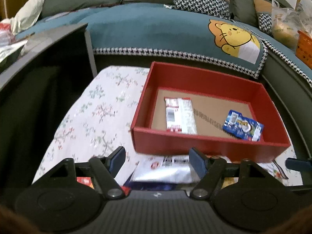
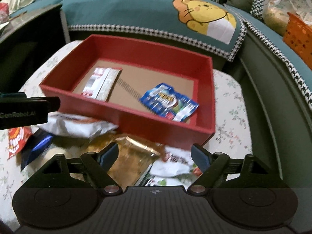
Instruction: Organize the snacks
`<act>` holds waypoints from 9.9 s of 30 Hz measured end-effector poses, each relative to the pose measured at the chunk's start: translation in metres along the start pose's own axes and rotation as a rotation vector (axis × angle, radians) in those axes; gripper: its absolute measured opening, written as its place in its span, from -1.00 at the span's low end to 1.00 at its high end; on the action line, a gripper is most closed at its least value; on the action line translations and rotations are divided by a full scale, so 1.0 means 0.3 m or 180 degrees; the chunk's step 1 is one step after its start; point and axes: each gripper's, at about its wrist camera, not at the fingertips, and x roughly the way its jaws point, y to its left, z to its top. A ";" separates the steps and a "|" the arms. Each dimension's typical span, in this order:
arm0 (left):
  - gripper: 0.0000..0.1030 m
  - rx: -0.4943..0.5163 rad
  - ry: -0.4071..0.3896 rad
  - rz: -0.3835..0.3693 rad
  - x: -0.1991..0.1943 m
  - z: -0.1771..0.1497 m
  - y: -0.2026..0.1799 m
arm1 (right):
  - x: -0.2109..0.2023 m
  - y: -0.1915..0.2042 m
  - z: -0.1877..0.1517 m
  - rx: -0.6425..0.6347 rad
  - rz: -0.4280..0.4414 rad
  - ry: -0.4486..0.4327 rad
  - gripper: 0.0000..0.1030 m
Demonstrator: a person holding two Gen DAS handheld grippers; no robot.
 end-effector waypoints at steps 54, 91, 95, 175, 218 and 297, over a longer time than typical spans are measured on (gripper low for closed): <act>1.00 -0.0274 0.0835 -0.0035 0.056 -0.237 -0.095 | -0.085 0.024 -0.305 -0.0386 0.0336 0.0489 0.53; 0.97 0.0142 0.0813 -0.0095 -0.048 -0.338 -0.060 | -0.075 0.033 -0.342 -0.0455 0.0279 0.0527 0.53; 0.99 0.0197 0.0863 -0.0153 -0.076 -0.372 -0.057 | -0.081 0.025 -0.363 -0.0410 0.0247 0.0543 0.54; 0.96 0.0560 0.0027 -0.0048 -0.183 -0.234 -0.173 | -0.182 -0.017 -0.214 -0.0146 0.0067 -0.0098 0.53; 0.92 0.0355 -0.0267 0.0179 0.160 0.218 -0.238 | 0.094 -0.140 0.242 -0.0006 -0.0074 -0.0374 0.53; 1.00 0.0273 -0.0250 0.0196 0.182 0.222 -0.217 | 0.122 -0.115 0.251 -0.0432 -0.0231 -0.0504 0.75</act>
